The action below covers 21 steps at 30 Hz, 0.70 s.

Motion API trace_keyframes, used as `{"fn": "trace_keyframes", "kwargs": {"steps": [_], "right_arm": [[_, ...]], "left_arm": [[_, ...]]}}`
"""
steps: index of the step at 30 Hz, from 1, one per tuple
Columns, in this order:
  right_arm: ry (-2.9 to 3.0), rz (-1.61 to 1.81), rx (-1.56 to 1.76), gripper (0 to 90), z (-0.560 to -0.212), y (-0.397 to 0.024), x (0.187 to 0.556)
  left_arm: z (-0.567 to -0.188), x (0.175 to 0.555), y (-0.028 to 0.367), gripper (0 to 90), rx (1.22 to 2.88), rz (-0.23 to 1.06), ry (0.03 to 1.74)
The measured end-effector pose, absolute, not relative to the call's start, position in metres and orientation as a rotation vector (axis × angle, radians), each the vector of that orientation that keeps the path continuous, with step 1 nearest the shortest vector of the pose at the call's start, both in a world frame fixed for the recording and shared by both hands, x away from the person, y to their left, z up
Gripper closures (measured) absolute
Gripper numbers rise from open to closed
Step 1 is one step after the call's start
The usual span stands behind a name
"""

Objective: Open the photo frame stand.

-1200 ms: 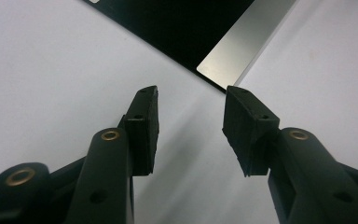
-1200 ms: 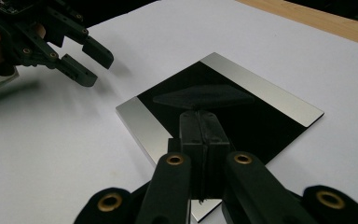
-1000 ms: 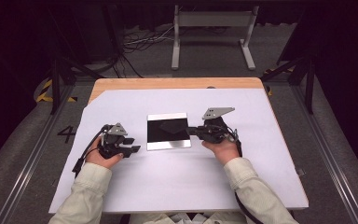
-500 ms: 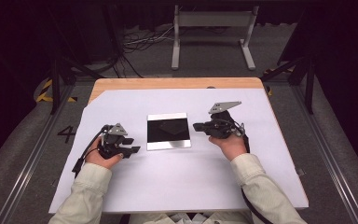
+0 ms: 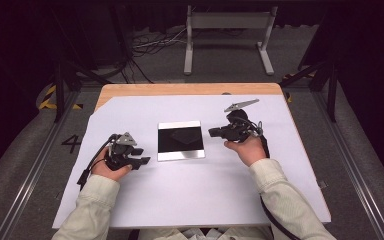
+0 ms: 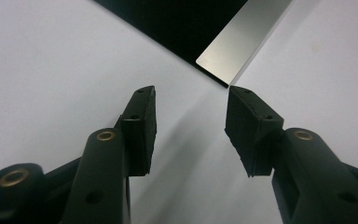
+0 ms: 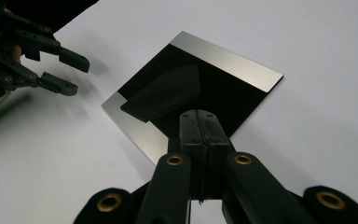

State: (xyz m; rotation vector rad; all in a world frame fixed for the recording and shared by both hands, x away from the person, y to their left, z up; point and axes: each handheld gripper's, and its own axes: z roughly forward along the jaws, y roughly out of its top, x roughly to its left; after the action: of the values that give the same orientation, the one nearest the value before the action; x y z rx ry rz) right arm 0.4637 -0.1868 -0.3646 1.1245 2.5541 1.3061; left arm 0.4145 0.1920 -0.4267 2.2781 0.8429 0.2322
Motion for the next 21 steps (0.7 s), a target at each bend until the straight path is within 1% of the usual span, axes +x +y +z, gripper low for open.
{"fn": "trace_keyframes", "kwargs": {"steps": [21], "right_arm": [[2.59, 1.242, 1.369, 89.7, -0.361, -0.183, 0.48]], "left_arm": [[-0.427, 0.415, 0.191, 55.7, 2.288, 0.224, 0.842]]}}
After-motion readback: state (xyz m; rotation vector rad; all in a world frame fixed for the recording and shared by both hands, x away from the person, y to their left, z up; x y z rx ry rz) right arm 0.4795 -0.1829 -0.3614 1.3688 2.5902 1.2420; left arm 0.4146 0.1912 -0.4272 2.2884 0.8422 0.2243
